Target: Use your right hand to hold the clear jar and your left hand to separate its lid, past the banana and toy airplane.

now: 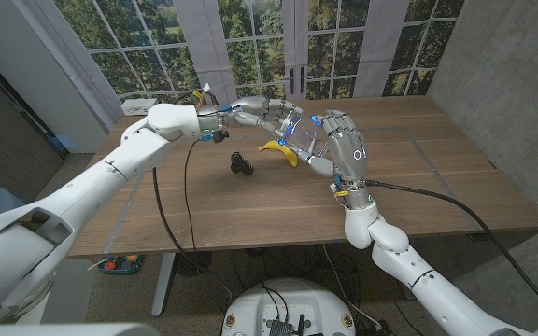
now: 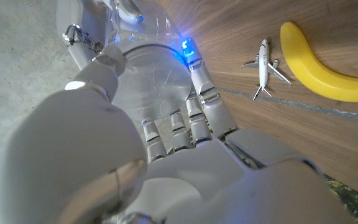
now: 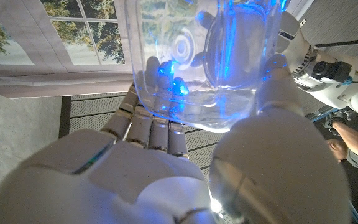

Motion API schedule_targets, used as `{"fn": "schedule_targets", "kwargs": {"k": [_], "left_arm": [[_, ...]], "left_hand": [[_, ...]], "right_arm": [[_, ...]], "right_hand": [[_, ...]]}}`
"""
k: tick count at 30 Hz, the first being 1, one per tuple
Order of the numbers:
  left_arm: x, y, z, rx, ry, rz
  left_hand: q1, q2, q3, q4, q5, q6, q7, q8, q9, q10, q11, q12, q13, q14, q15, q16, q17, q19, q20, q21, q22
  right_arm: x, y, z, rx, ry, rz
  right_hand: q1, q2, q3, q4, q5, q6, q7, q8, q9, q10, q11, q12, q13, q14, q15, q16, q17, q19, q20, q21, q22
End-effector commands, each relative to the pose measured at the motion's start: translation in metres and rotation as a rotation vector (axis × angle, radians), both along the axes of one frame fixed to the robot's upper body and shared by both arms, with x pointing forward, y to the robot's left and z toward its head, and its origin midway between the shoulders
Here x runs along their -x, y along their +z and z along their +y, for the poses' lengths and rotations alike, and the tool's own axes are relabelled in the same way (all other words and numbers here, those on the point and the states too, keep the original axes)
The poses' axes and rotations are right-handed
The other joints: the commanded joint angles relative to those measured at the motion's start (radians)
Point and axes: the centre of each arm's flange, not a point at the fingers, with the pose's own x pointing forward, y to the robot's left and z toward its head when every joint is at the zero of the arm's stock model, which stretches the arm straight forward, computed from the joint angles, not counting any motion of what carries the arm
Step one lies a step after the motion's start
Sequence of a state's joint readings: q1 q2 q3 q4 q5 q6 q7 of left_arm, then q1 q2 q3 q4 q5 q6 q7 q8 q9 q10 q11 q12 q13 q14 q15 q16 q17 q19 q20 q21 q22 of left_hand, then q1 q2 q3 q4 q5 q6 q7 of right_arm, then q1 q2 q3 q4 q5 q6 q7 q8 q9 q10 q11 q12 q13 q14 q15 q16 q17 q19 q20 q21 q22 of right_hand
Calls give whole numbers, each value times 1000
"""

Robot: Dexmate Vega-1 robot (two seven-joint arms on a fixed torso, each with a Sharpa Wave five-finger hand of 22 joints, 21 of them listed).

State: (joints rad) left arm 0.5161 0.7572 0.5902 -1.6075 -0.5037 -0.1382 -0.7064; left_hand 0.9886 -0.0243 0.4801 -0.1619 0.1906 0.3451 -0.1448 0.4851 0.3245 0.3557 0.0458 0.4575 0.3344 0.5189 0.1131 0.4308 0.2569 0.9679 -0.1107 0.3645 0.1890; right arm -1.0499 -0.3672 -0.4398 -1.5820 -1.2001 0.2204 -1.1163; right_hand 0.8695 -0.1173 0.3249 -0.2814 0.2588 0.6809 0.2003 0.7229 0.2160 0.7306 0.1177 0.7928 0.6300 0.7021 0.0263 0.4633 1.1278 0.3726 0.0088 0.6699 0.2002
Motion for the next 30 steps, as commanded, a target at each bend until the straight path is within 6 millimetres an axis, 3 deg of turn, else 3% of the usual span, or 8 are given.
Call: {"fn": "schedule_targets", "kwargs": {"k": [1,6,8,10,12,20,25,30], "left_arm": [[0,-8,6,70,205,217],[2,-5,8,81,268,270],[2,-5,9,81,291,308],[2,-5,9,71,304,341],[3,-6,8,67,320,371],[3,-10,5,-11,380,480],[1,-13,1,-63,343,573],[-2,-14,-1,-122,316,649]], "left_hand": [[-64,34,-10,3,5,120,102,23,21,274,0,39,27,287,-316,14,-26,124,-77,46,-3],[-123,22,4,4,3,219,212,64,41,487,-14,69,2,510,-333,8,-75,280,-81,109,-8],[-137,23,16,2,1,264,252,81,49,556,-6,71,-18,587,-332,1,-82,326,-84,131,-7],[-156,27,35,1,-2,338,326,99,60,653,-3,72,-53,677,-333,-20,-85,361,-87,156,-2],[-182,22,39,5,-7,403,354,113,68,690,2,69,-77,719,-331,-36,-85,383,-83,174,-1],[-331,16,19,44,-19,535,362,106,65,805,13,60,-133,840,-315,-65,-83,409,-71,214,1],[-474,40,-5,93,-17,606,362,86,45,860,65,38,-147,882,-276,-73,-83,421,-46,238,-4],[-581,80,-14,139,-9,656,361,73,40,899,86,17,-149,898,-245,-55,-81,426,-21,250,-10]], "right_arm": [[-1,-1,-6,24,-32,-21],[1,-1,-9,20,-30,-27],[1,-1,-10,19,-29,-28],[2,-2,-10,21,-29,-29],[2,-1,-11,21,-26,-31],[2,-2,-14,18,-23,-33],[3,-3,-16,16,-21,-32],[4,-3,-17,14,-23,-34]], "right_hand": [[85,98,309,114,0,326,-255,30,9,285,-293,5,130,77,-249,-3,3,-7,-3,7,2],[85,99,309,114,-1,325,-255,29,9,283,-294,3,130,71,-249,-7,5,-16,-2,6,2],[84,100,309,115,-1,325,-252,29,8,282,-292,1,130,71,-248,-7,7,-18,-3,6,2],[85,100,309,115,-1,322,-252,27,8,280,-293,2,134,70,-249,-8,8,-21,-2,6,2],[84,101,309,115,-2,321,-253,27,8,281,-291,0,131,69,-249,-8,9,-22,-2,6,3],[83,103,308,115,-3,323,-253,28,7,280,-291,-2,132,65,-249,-10,15,-26,-1,9,3],[83,104,308,115,-3,321,-252,27,7,280,-290,-3,133,64,-249,-11,17,-28,-1,10,3],[83,105,308,116,-3,319,-252,27,8,281,-290,-4,133,63,-249,-12,20,-30,0,11,3]]}}
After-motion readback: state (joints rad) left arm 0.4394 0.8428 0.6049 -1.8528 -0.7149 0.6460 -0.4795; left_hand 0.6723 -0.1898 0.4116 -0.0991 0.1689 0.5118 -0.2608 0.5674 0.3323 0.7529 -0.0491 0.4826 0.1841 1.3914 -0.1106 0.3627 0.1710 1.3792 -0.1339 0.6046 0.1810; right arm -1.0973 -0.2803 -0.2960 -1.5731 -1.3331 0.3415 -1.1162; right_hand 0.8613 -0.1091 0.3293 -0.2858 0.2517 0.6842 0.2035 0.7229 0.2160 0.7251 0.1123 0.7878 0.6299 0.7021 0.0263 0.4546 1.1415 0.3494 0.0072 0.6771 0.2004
